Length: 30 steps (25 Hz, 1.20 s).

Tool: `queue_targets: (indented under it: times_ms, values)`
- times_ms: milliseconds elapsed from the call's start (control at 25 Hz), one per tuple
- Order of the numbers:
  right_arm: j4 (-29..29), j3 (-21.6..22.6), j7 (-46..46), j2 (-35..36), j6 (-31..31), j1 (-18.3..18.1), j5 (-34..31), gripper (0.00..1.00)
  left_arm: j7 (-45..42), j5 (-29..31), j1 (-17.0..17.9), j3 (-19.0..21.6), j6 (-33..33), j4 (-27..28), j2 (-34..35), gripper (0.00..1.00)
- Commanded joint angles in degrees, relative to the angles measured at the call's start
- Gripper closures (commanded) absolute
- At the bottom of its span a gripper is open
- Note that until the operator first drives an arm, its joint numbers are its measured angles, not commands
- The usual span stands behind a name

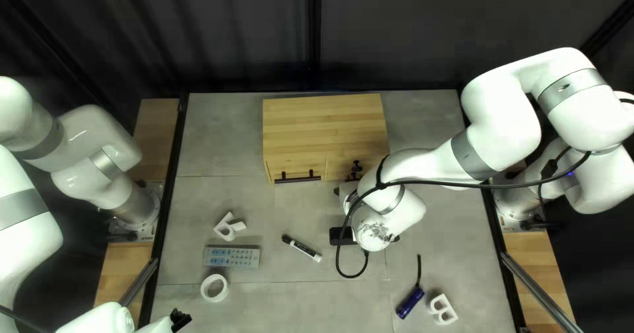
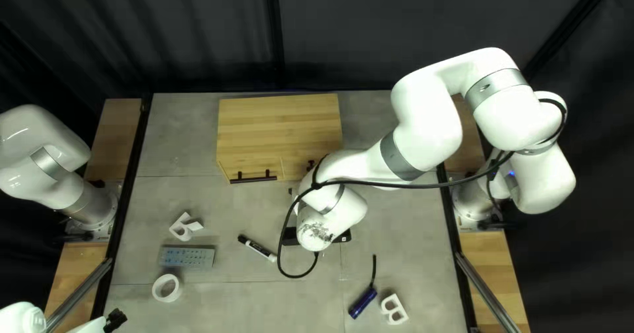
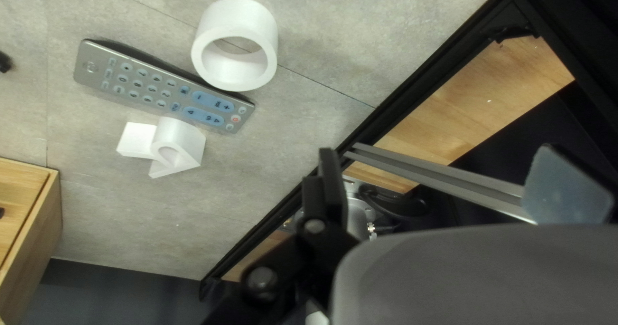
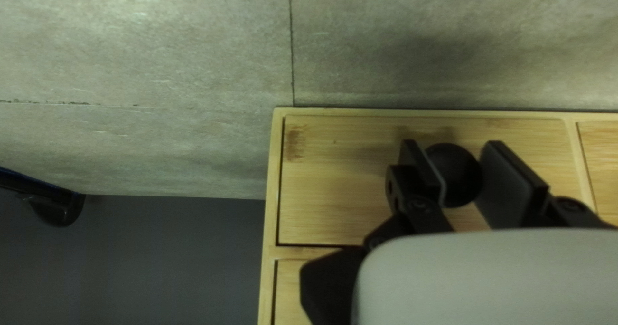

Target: Open drawers and place objects into drawer and close

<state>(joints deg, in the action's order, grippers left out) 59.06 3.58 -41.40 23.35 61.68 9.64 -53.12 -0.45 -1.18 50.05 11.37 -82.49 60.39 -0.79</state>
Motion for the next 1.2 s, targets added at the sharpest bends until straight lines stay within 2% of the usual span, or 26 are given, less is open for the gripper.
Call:
queue_targets:
  times_ms: [40,1200]
  values:
    - [0.14,0.08,0.04,0.06,0.32,0.20,0.01,0.94,0.00,0.00,0.00,0.00,0.00,0.00,0.00,0.00]
    - [0.93,0.76,0.47,0.50,1.94,1.44,0.33,0.96,0.00,0.00,0.00,0.00,0.00,0.00,0.00,0.00]
